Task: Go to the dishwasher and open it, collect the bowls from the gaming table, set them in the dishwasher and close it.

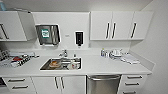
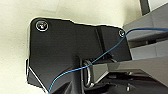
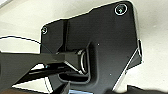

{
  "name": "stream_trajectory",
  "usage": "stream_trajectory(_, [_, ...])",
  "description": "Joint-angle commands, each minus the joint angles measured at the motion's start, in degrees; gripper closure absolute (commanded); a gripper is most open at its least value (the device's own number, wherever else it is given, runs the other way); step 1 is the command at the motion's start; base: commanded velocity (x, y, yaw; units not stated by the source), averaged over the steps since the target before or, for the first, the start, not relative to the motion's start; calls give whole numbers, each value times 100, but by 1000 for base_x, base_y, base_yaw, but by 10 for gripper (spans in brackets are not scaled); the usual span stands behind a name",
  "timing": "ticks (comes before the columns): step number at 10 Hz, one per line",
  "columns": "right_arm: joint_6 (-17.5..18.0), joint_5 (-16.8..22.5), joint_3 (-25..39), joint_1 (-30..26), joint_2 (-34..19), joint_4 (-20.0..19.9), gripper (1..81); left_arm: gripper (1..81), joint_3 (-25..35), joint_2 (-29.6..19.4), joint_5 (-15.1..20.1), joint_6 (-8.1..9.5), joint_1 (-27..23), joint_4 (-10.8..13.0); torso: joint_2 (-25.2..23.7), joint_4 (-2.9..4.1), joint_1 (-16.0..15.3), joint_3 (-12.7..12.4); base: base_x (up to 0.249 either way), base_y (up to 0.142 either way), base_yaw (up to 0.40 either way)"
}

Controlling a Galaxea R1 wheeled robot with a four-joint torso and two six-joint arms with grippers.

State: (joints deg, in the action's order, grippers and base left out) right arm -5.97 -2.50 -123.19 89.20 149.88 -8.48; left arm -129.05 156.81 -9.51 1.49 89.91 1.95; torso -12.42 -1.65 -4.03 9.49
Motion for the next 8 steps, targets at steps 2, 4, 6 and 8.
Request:
stream_trajectory(2, [-18,285,-99,-169,-79,40,10,10,64,-70,239,-26,-214,86,0,0,0,0,41,0,0])
stream_trajectory(4, [-18,285,-99,-169,-70,40,10,10,64,-61,239,-26,-214,86,-7,0,15,-2,87,0,0])
stream_trajectory(6, [-18,285,-99,-187,-70,40,10,10,64,-61,248,-26,-214,77,-2,0,9,-2,89,0,0])
stream_trajectory(8, [-18,285,-90,-187,-70,40,10,10,64,-61,239,-26,-214,77,-5,0,13,-2,100,0,0])
